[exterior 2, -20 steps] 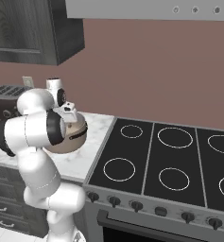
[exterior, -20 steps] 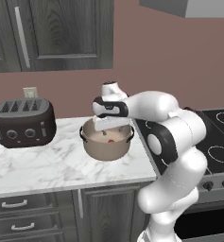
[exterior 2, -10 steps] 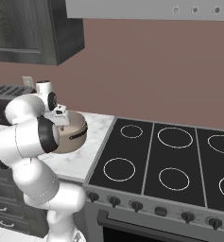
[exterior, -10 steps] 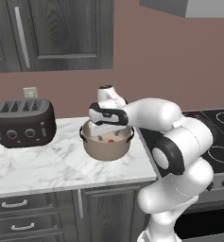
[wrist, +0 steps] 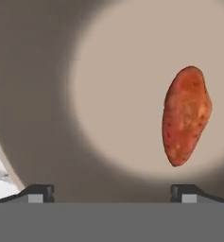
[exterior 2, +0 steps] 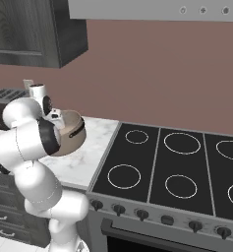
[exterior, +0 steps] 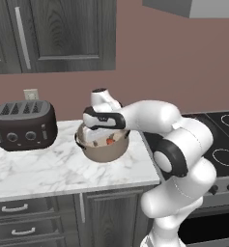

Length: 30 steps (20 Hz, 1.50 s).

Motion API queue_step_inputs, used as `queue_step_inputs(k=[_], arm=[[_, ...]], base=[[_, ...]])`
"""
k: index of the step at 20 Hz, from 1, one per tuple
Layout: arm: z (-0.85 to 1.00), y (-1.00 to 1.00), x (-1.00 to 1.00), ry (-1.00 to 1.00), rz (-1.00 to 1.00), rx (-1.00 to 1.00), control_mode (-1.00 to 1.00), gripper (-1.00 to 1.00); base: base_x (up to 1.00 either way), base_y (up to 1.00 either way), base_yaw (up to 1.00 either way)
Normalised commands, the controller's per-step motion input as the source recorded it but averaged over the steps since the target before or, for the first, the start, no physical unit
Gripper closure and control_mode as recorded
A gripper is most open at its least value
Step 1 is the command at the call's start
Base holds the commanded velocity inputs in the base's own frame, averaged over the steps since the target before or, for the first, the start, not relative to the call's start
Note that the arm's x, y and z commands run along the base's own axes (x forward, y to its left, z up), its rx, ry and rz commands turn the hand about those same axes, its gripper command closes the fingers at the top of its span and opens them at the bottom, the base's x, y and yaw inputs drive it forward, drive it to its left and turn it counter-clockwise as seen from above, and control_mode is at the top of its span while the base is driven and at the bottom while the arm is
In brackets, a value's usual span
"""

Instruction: Turn on the sink faucet. Then move the sweet potato from the counter to the sink. Turn off the sink. Move the vegetable from the sink to the pot next to the stove. Finally move the pot to the front center burner.

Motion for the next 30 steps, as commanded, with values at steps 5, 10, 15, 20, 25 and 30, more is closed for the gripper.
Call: queue_step_inputs(k=[5,10,15,20,25,30], arm=[[0.21,0.04,0.03,0.01,0.07,0.0,-1.0,-1.0],[0.2,0.0,-0.06,0.0,0.0,0.0,-1.0,-1.0],[-0.06,0.0,0.0,0.0,0.03,0.0,-1.0,-1.0],[-0.28,0.0,0.0,0.02,0.07,0.0,-1.0,-1.0],[-0.34,0.0,0.04,0.01,0.08,0.0,-1.0,-1.0],[-0.4,0.0,0.09,0.0,0.08,0.0,-1.0,-1.0]], base=[[0.0,0.0,0.0],[0.0,0.0,0.0],[0.0,0.0,0.0],[0.0,0.0,0.0],[0.0,0.0,0.0],[0.0,0.0,0.0]])
